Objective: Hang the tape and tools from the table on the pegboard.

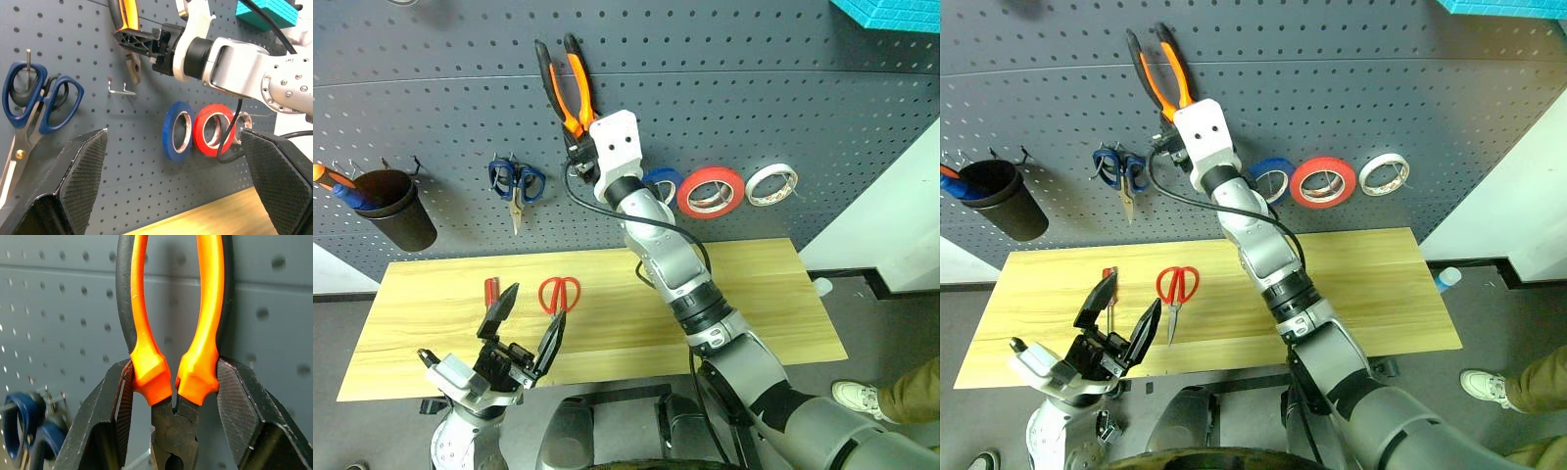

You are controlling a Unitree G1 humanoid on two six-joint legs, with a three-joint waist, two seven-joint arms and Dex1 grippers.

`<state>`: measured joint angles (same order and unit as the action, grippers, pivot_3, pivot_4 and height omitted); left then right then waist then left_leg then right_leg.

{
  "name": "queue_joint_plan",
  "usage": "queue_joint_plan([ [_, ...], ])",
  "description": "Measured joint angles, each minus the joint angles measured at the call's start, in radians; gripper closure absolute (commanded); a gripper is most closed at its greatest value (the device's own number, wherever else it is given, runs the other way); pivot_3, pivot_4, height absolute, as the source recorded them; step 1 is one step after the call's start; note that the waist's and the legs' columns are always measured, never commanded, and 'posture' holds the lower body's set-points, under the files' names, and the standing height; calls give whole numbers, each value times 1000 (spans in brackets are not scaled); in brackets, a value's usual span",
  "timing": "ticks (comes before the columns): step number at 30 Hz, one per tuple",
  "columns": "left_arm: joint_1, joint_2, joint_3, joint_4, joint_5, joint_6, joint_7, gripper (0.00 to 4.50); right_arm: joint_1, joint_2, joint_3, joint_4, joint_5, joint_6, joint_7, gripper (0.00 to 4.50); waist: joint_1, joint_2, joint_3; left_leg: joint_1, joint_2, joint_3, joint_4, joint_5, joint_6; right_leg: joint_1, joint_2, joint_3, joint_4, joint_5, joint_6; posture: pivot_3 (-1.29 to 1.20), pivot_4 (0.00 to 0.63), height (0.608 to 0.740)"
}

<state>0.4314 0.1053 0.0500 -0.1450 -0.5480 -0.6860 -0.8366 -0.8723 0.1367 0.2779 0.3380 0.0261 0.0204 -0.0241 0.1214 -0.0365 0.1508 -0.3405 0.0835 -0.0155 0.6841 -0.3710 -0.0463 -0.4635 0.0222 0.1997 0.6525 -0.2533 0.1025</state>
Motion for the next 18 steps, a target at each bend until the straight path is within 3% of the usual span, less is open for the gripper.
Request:
queue_joint_plan([
  [5,19,0,-13,-26,13,-1,14,0,-71,26,15,4,1,-4,-11,2400,2,1,0,0,0,0,-1,0,0,0,0,0,0,0,0,384,122,703],
  [18,34,10,-30,-55,26,-4,48,0,-71,27,45,89,20,-29,-11,2400,2,2,1,-1,0,0,-1,0,0,-1,0,0,0,0,0,401,128,703],
])
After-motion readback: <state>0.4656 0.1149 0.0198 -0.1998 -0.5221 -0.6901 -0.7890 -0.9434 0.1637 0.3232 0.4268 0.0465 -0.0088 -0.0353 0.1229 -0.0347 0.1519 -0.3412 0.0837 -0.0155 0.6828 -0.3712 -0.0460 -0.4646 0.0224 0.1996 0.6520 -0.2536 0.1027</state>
